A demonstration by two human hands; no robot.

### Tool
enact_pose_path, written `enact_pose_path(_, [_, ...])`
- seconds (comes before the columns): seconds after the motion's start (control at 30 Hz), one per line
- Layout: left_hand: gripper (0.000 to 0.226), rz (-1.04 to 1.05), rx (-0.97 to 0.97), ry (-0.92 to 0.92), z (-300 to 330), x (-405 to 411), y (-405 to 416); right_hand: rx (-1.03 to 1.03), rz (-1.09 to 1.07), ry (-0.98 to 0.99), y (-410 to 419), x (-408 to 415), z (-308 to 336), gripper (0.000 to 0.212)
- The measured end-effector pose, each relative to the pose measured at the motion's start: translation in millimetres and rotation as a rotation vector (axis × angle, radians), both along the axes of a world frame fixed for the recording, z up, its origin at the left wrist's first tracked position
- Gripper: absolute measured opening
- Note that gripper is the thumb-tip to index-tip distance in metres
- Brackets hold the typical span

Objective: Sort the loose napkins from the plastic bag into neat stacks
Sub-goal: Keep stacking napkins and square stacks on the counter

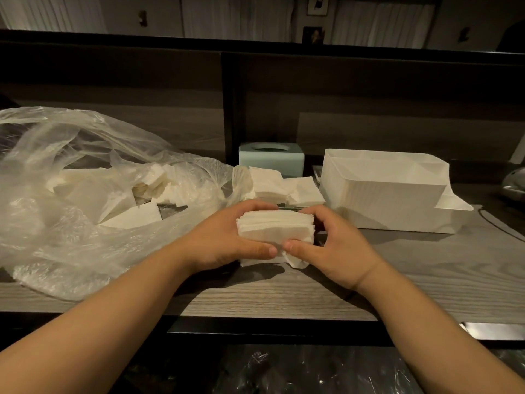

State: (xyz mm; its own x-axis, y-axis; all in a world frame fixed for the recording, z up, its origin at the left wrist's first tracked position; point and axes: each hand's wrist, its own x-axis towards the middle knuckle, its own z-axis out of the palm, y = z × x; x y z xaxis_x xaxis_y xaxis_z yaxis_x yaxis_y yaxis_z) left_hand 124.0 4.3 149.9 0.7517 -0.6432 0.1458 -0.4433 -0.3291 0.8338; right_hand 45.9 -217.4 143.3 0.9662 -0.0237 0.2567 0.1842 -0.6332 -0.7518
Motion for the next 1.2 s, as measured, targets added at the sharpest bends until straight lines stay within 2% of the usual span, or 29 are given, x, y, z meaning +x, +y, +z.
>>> enact_pose_path(0.07, [0.080, 0.028, 0.018, 0.002, -1.3, 1.8, 0.8, 0.078, -0.004, 0.003, -1.1, -1.1, 1.0, 0.038])
enact_pose_path(0.13, [0.085, 0.029, 0.038, 0.011, -1.3, 1.6, 0.7, 0.136, 0.027, 0.037, -1.8, -1.5, 1.6, 0.047])
enact_pose_path(0.23, [0.068, 0.011, 0.028, 0.020, 0.1, -0.4, -0.8, 0.119, 0.054, 0.042, -1.4, -1.4, 1.1, 0.057])
enact_pose_path(0.33, [0.048, -0.007, -0.012, 0.053, 3.3, -4.3, -2.0, 0.079, 0.042, 0.027, -1.6, -1.7, 2.7, 0.038])
enact_pose_path(0.53, [0.051, 0.019, -0.083, 0.083, 2.2, -2.2, -2.2, 0.070, 0.025, 0.020, -1.8, -1.2, 3.9, 0.032])
enact_pose_path(0.6, [0.056, 0.047, -0.104, 0.087, 0.5, -2.1, -2.8, -0.078, -0.006, -0.023, 1.3, -3.0, 14.2, 0.037])
enact_pose_path(0.7, [0.069, 0.075, -0.081, 0.064, -1.9, 0.1, -3.9, -0.482, -0.023, -0.078, 15.8, -4.3, 41.9, 0.061])
enact_pose_path(0.83, [0.085, 0.081, -0.036, -0.008, -1.8, 0.2, -4.1, -0.637, 0.094, 0.054, 37.7, 13.4, 66.1, 0.062])
enact_pose_path(0.93, [0.098, 0.091, 0.001, -0.047, 0.0, -2.8, -2.9, -0.589, 0.216, 0.204, 39.2, 26.0, 72.2, 0.040])
enact_pose_path(1.03, [0.097, 0.093, -0.042, -0.019, 1.2, -3.3, -2.0, -0.540, 0.222, 0.173, 32.8, 31.6, 72.7, 0.026])
enact_pose_path(1.13, [0.067, 0.112, -0.140, 0.070, 1.8, -1.7, -1.2, -0.418, 0.152, 0.038, 28.3, 31.3, 64.3, 0.024])
enact_pose_path(1.2, [0.045, 0.100, -0.223, 0.134, 3.0, -1.7, -0.9, -0.227, 0.092, -0.063, 27.5, 28.3, 55.1, 0.022])
